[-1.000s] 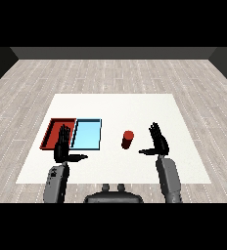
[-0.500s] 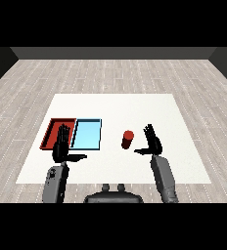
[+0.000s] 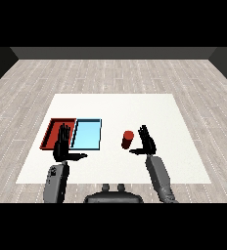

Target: Pick the red can and put it in the red box

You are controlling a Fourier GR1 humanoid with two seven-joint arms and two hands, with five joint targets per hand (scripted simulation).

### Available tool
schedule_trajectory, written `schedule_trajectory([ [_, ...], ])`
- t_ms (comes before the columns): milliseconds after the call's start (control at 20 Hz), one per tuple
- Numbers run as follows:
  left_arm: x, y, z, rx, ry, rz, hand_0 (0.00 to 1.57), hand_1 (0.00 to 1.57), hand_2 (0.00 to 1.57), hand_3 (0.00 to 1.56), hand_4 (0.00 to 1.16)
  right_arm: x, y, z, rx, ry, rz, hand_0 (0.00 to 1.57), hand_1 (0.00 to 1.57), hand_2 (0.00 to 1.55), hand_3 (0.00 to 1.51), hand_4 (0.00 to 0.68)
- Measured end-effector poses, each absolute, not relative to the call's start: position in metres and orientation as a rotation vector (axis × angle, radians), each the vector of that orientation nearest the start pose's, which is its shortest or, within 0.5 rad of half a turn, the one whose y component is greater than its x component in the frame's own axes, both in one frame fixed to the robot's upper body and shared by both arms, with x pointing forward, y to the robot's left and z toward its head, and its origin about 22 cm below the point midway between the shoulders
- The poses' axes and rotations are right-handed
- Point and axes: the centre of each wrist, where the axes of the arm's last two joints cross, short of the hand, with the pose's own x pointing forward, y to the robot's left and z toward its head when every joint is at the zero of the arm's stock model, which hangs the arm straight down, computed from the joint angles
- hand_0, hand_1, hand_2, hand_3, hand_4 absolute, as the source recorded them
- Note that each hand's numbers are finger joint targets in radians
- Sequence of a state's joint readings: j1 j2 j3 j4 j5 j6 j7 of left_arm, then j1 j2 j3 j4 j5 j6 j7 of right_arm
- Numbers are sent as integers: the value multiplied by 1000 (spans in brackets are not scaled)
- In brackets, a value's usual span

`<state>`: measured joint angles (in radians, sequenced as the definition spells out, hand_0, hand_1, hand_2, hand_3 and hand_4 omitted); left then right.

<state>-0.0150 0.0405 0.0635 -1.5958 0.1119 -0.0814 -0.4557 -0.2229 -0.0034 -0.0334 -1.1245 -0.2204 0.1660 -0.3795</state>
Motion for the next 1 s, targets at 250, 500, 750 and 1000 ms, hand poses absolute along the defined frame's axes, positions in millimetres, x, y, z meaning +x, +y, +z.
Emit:
schedule_trajectory([
  [250,242,253,12,-82,-2068,46,0,0,0,0,0,290,-197,-54,353,-1694,-95,0,0,0,0,0],
  [500,238,250,12,-91,-2076,57,0,0,0,0,0,307,-190,-51,361,-1677,-91,0,0,0,0,0],
  [750,240,249,6,-98,-2080,56,0,0,0,0,0,309,-184,-53,357,-1664,-87,0,0,0,0,0],
  [1000,238,245,3,-96,-2081,50,0,0,0,0,0,313,-179,-59,332,-1650,-97,0,0,0,0,0],
])
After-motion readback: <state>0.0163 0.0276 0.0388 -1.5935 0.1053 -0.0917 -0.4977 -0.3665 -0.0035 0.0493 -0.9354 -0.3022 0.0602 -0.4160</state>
